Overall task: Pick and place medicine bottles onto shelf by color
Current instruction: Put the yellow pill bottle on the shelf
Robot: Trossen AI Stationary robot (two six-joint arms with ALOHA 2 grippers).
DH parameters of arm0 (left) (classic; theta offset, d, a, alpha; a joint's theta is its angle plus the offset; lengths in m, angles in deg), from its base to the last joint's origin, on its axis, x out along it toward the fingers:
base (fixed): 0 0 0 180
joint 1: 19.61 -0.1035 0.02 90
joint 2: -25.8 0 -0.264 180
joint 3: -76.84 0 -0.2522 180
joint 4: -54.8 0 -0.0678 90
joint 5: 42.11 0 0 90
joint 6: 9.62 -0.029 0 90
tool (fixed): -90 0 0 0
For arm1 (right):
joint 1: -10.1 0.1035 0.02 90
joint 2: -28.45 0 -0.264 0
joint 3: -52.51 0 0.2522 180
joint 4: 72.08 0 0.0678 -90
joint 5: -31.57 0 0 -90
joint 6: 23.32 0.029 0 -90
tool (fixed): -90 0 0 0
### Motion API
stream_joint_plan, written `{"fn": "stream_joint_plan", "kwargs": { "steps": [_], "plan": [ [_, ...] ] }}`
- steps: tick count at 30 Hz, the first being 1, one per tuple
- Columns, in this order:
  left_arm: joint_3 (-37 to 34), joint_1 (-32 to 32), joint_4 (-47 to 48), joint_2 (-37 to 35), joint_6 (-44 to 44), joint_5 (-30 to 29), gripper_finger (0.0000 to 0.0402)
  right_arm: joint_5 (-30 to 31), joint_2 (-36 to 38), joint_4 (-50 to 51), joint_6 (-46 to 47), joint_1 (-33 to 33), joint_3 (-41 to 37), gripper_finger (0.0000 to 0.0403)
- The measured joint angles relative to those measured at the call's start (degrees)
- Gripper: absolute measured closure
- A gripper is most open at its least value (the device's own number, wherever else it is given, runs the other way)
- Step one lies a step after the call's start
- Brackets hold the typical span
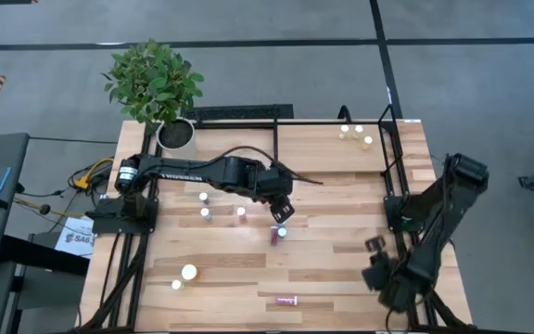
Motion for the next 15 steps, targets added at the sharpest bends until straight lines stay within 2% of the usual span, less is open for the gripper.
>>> {"fn": "stream_joint_plan", "kwargs": {
  "steps": [4,8,12,15],
  "plan": [
    [0.0,-1.1,-6.4,0.0,-9.0,1.1,0.0191,6.4,8.2,5.8,2.1,-5.2,0.0,0.028],
    [0.0,-2.0,-11.3,0.0,-18.5,4.2,0.0191,14.6,16.1,6.9,4.9,-13.2,0.0,0.028],
    [0.0,-2.8,-14.3,0.0,-24.3,4.6,0.0191,24.3,23.2,2.8,4.5,-21.8,0.0,0.028],
    [0.0,-3.6,-15.4,0.0,-25.6,4.6,0.0191,30.7,28.1,-5.3,0.5,-27.8,0.0,0.028]
  ]
}}
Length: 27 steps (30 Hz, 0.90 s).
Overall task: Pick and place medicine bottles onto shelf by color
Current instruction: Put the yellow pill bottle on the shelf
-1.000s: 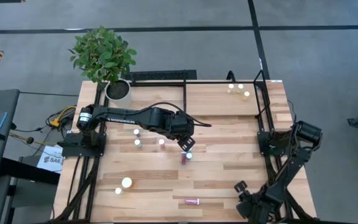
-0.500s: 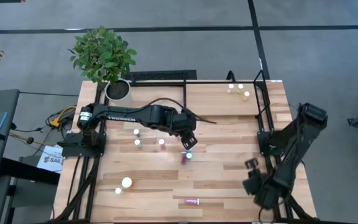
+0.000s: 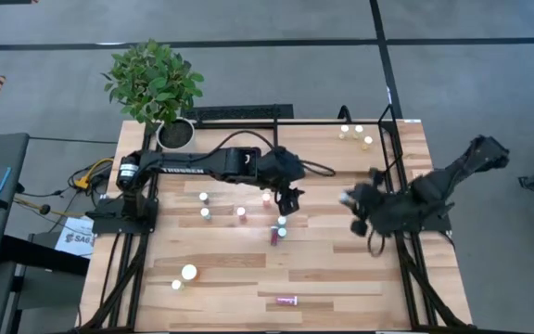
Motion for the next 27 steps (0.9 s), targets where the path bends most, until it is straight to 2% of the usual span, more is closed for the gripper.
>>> {"fn": "stream_joint_plan", "kwargs": {
  "steps": [3,7,11,21,27],
  "plan": [
    [0.0,-0.9,-2.3,0.0,-0.3,0.0,0.0191,3.6,3.8,-11.5,-9.2,-5.1,0.0,0.028],
    [0.0,-2.0,-6.7,0.0,-2.2,0.0,0.0191,4.0,6.1,-28.4,-22.0,-11.2,0.1,0.028],
    [0.0,-3.1,-11.5,0.0,-2.9,0.0,0.0191,4.0,5.9,-39.2,-29.5,-15.9,0.1,0.028],
    [0.0,-3.8,-28.5,0.0,-11.0,-1.2,0.0191,3.5,3.9,-52.1,-30.6,-23.7,0.2,0.028],
    [0.0,-3.8,-34.4,0.0,-17.1,-8.7,0.0191,0.5,3.6,-57.0,-30.8,-25.8,0.0,0.028]
  ]
}}
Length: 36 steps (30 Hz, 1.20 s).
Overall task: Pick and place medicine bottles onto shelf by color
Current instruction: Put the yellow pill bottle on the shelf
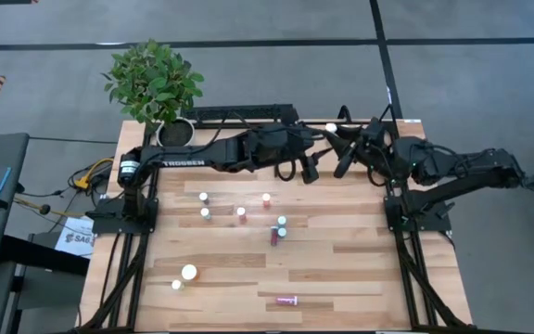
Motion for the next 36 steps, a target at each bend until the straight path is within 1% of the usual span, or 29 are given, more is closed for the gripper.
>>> {"fn": "stream_joint_plan", "kwargs": {
  "steps": [2,7,15,19,22,28,36],
  "plan": [
    [0.0,0.0,-1.7,0.0,-1.5,0.2,0.0191,-0.3,0.0,-1.0,0.0,-0.6,0.0,0.028],
    [0.0,0.0,-4.2,0.0,-2.9,3.7,0.0191,-1.7,0.0,-1.3,0.0,-1.5,0.0,0.028],
    [0.0,0.0,-4.6,0.0,-3.3,4.1,0.0191,-1.8,0.0,-2.0,0.0,-1.6,0.0,0.028],
    [0.0,0.0,-4.9,0.0,-3.0,4.2,0.0193,-3.0,0.0,-2.2,0.0,-1.6,0.0,0.028],
    [0.0,0.1,-5.8,0.0,-1.7,3.6,0.0207,-3.2,0.0,-2.5,-0.5,-1.6,0.0,0.028],
    [0.0,-0.2,-7.1,0.0,1.9,0.1,0.0237,-3.3,0.2,-8.9,-8.0,-1.7,0.1,0.028],
    [0.0,-0.3,-9.2,0.0,3.0,0.9,0.0239,-4.4,0.1,-10.2,-8.4,-1.6,0.1,0.028]
  ]
}}
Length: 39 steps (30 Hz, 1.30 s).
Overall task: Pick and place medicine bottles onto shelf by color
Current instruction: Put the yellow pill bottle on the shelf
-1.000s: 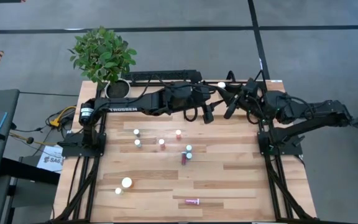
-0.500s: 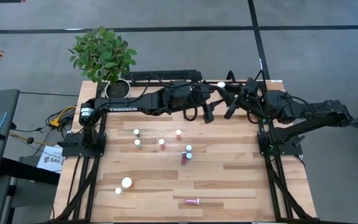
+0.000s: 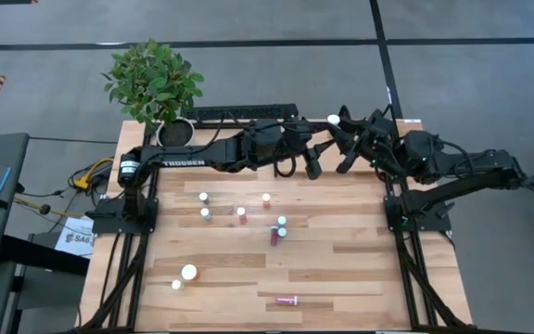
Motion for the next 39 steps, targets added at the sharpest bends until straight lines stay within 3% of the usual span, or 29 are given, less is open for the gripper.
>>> {"fn": "stream_joint_plan", "kwargs": {
  "steps": [17,28,34,39],
  "plan": [
    [0.0,-0.1,-0.2,0.0,-0.6,3.9,0.0242,-3.1,0.0,1.0,0.1,0.0,0.0,0.028],
    [0.0,-0.4,-0.1,0.0,-1.3,5.8,0.0325,-3.3,0.5,2.4,-0.6,0.0,0.0,0.028],
    [0.0,-0.7,-0.2,0.0,-1.1,6.2,0.0312,-3.3,1.1,3.1,0.2,0.2,0.0,0.028],
    [0.0,-0.7,0.3,0.0,-1.4,6.2,0.031,-3.9,2.5,6.7,6.0,1.0,0.0,0.0268]
  ]
}}
